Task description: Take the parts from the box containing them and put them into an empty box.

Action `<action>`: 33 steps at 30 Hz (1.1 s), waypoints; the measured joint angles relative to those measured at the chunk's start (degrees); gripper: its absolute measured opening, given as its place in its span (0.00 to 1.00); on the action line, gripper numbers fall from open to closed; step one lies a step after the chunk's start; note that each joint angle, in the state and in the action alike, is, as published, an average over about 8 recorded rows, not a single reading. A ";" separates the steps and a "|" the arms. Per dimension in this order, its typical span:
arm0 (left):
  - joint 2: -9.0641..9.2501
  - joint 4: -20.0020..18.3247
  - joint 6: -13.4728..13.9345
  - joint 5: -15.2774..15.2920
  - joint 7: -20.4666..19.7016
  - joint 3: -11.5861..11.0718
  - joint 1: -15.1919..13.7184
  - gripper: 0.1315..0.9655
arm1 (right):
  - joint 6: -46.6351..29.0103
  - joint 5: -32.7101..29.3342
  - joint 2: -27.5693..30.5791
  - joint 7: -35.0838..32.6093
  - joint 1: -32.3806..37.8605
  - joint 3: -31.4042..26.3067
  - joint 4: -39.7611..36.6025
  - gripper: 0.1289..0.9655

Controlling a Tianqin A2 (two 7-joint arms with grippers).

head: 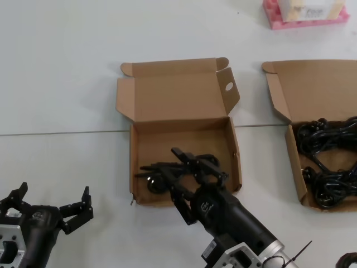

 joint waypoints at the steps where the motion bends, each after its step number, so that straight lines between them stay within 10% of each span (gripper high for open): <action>1: 0.00 0.00 0.00 0.00 0.00 0.00 0.00 1.00 | 0.00 0.00 0.00 0.00 0.00 0.00 0.00 0.21; 33: 0.00 0.00 0.00 -0.01 0.00 0.00 0.00 1.00 | -8.97 18.09 -1.98 0.00 -8.63 16.49 5.94 0.87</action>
